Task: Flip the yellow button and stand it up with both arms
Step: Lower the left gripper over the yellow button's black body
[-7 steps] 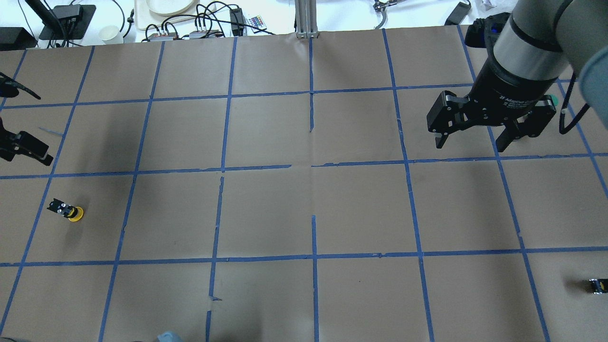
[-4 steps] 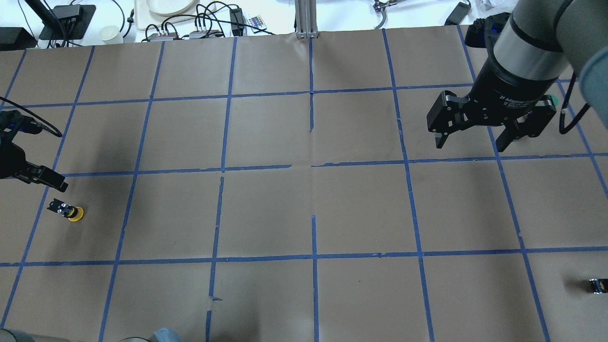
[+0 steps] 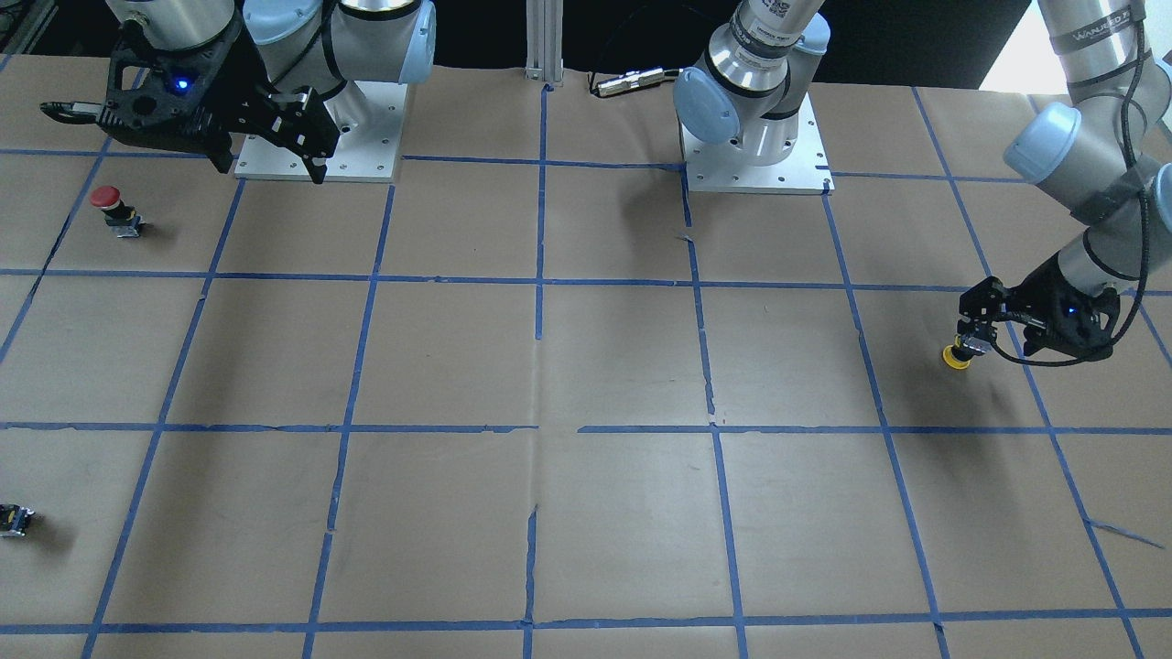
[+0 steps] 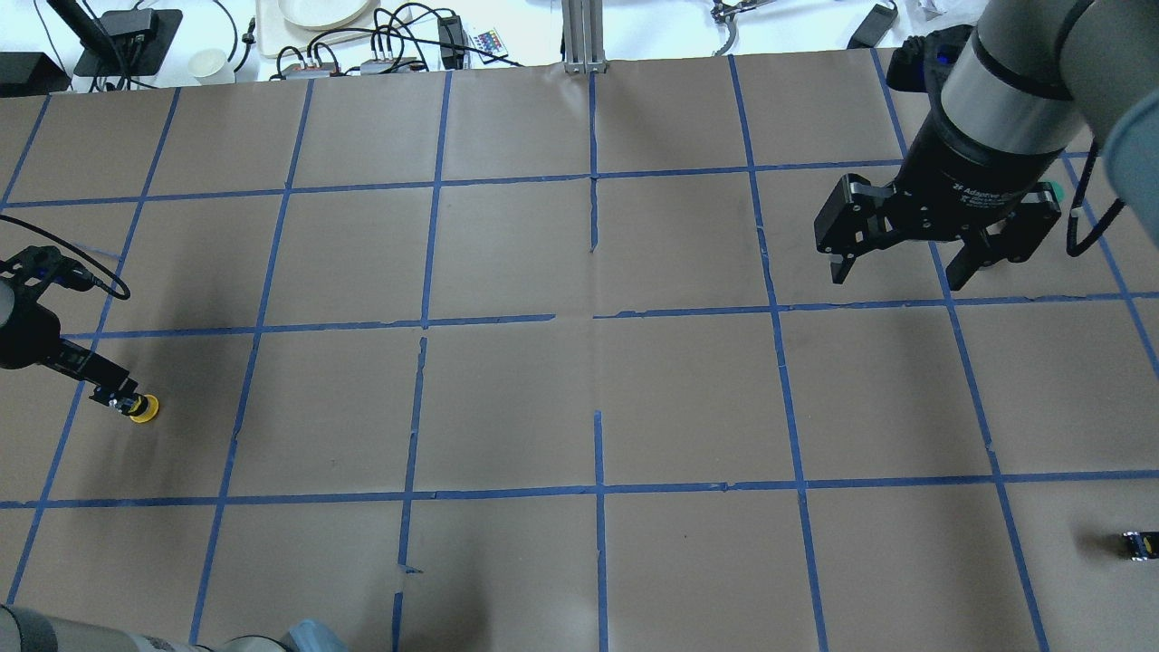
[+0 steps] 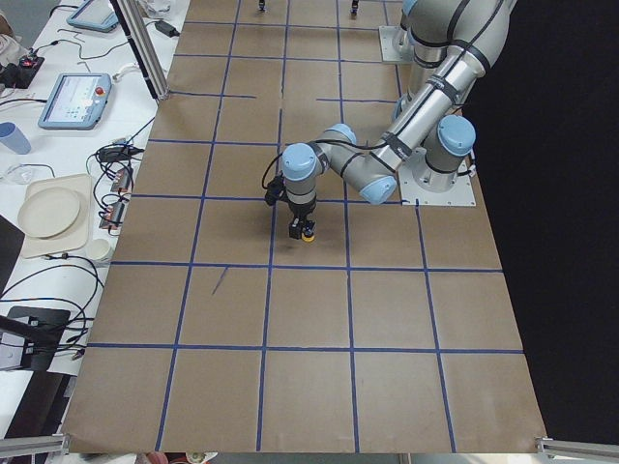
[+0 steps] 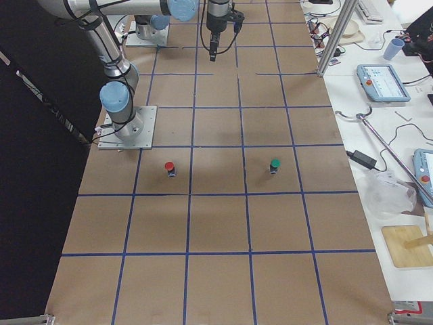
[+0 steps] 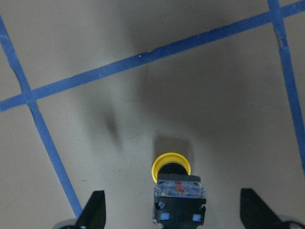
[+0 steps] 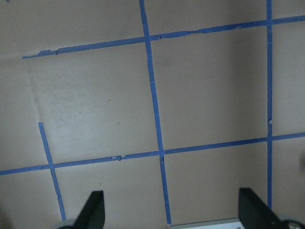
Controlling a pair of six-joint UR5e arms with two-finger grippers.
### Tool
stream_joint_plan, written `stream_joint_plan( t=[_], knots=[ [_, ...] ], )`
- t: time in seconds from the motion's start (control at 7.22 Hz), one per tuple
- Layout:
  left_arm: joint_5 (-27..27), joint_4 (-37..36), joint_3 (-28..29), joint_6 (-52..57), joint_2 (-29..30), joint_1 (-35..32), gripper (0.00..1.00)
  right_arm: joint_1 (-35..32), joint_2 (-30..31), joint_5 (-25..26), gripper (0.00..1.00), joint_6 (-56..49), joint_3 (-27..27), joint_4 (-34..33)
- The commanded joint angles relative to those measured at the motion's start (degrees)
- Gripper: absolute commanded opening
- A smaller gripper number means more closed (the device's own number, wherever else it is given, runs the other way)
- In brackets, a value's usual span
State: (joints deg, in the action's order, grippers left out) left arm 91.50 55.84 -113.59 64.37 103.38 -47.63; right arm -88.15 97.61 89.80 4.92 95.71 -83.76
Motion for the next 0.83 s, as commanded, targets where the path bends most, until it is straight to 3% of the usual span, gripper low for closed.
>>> stream_joint_plan(
  t=[0.0,0.28,0.69],
  knots=[
    [0.1,0.1,-0.5,3.4,0.1,0.8,0.95,-0.1,0.0,0.1,1.00,0.0,0.0,0.0],
    [0.0,0.2,-0.8,4.3,0.2,1.9,0.94,0.0,0.0,0.1,1.00,0.0,0.1,0.1],
    [0.0,0.1,-0.8,5.1,-0.1,1.6,0.83,0.0,0.0,0.0,1.00,0.0,0.1,0.1]
  ],
)
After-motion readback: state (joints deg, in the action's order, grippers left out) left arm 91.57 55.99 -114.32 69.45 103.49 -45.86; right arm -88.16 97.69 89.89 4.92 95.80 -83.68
